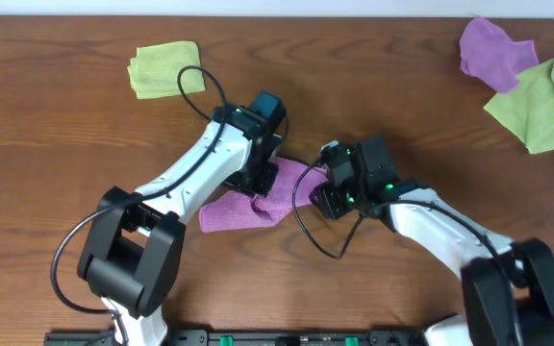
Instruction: Fold the cloth
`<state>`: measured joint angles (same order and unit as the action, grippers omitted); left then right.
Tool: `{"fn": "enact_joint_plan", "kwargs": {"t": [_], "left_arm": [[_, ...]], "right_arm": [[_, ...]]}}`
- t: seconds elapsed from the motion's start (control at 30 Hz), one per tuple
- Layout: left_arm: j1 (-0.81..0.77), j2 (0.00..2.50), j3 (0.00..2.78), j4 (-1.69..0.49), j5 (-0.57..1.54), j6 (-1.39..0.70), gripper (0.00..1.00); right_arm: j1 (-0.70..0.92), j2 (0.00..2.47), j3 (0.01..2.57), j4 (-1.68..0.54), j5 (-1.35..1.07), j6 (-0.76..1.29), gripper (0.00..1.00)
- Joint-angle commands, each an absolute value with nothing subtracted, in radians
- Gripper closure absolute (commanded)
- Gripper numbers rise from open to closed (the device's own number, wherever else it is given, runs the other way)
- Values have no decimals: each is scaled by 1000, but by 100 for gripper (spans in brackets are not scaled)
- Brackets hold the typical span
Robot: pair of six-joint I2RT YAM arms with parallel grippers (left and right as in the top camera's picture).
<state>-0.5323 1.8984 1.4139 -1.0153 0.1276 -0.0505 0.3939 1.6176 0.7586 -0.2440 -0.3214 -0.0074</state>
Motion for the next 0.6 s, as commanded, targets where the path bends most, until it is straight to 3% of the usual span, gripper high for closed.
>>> {"fn": "enact_joint_plan", "kwargs": {"t": [0.0,0.03,0.13,0.17,0.23,0.3,0.47,0.57], "left_arm": [[-547,1900,1409,-1021,131,-65,94],[-551,1900,1410,-1021,131,-68,94],[-562,1900,1410,-1021,131,-68,89],[-564,1900,1410,-1024,131,-68,79],[-564,1900,1410,-1047,93,-68,37],[-563,1900,1410,-1077,-19,-76,23],[-562,1900,1410,-1050,-262,-94,2],[-554,1900,1410,-984,-230,-51,5]], "right_arm": [[401,1670,744,-218,-323,8,65],[401,1682,744,-199,-322,16,78],[402,1700,744,-172,-326,22,94],[403,1700,744,-173,-326,23,95],[404,1700,744,-175,-325,22,96],[404,1700,744,-179,-321,22,97],[407,1700,744,-179,-317,22,97],[407,1700,744,-187,-318,22,98]]}}
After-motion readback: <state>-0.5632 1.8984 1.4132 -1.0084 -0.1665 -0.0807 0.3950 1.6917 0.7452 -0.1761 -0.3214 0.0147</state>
